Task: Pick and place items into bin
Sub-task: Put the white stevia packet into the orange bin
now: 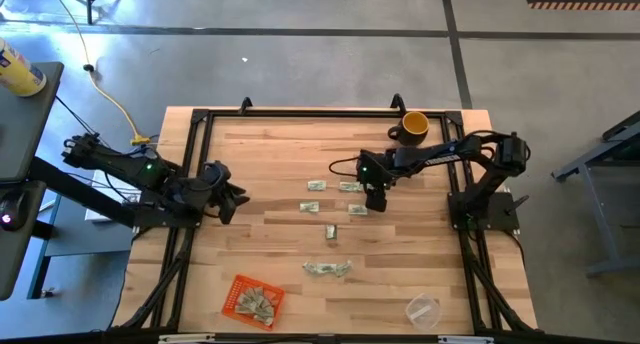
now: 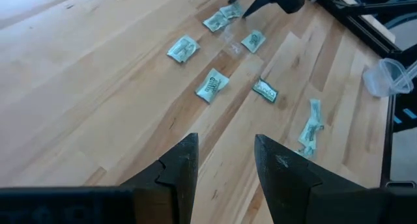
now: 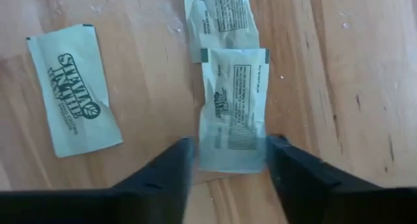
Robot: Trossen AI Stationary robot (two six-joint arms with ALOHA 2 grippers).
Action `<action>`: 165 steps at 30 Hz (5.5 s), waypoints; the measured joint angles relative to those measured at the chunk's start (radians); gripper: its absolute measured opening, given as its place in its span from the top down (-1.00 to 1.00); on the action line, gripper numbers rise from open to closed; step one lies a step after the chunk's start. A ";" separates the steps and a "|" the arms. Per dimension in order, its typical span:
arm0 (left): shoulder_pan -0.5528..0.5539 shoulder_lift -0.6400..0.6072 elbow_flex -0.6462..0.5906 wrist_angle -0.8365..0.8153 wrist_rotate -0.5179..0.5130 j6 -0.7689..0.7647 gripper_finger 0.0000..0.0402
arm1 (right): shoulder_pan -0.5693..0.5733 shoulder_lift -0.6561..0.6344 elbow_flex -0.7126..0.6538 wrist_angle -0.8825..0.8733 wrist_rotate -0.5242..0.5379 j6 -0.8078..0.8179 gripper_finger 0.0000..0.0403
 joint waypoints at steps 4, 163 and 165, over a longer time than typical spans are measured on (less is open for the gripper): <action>0.027 0.000 0.000 0.001 0.002 0.019 0.09 | -0.004 0.001 -0.001 0.005 0.028 -0.009 0.53; -0.602 0.621 0.107 0.405 0.119 -0.704 -0.29 | 0.481 -0.008 0.312 -0.317 0.141 0.300 -0.18; -0.602 0.563 0.107 0.324 0.060 -0.688 -0.28 | 0.454 -0.008 0.250 -0.234 0.127 0.271 -0.18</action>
